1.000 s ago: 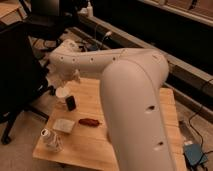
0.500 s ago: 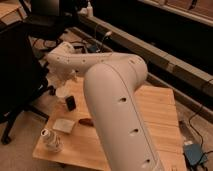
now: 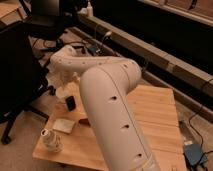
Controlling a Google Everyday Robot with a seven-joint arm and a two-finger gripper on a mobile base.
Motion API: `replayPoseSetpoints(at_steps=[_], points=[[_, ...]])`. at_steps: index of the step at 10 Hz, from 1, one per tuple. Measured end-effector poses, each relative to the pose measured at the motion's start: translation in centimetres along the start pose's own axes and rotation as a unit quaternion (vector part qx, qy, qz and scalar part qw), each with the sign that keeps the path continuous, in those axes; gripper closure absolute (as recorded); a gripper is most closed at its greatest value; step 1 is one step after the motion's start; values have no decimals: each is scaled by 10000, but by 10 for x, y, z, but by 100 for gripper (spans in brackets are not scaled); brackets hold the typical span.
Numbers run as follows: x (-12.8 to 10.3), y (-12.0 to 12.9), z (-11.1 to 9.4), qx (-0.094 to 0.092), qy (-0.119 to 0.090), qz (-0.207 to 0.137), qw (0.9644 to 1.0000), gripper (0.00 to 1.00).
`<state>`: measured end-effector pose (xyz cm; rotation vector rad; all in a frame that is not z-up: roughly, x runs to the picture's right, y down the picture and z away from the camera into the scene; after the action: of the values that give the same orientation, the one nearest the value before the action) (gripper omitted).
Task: Pick up the ceramic cup
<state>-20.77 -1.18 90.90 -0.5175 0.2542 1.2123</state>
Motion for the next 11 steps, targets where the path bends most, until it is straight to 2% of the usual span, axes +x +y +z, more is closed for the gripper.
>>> replayPoseSetpoints(at_steps=[1,2,5,6,7,9,11], points=[[2,1,5,-46,63,2,10000,39],[6,3,14,-153,206,-19,9997,53],[11,10,24,-257,398,-132,9988,79],[10,20,25,-380,450,-184,9981,91],[9,29,21,-585,463,-167,9971,98],[-1,32,-5,-936,388,31,9948,100],[-5,11,-27,-948,317,263,9946,100]])
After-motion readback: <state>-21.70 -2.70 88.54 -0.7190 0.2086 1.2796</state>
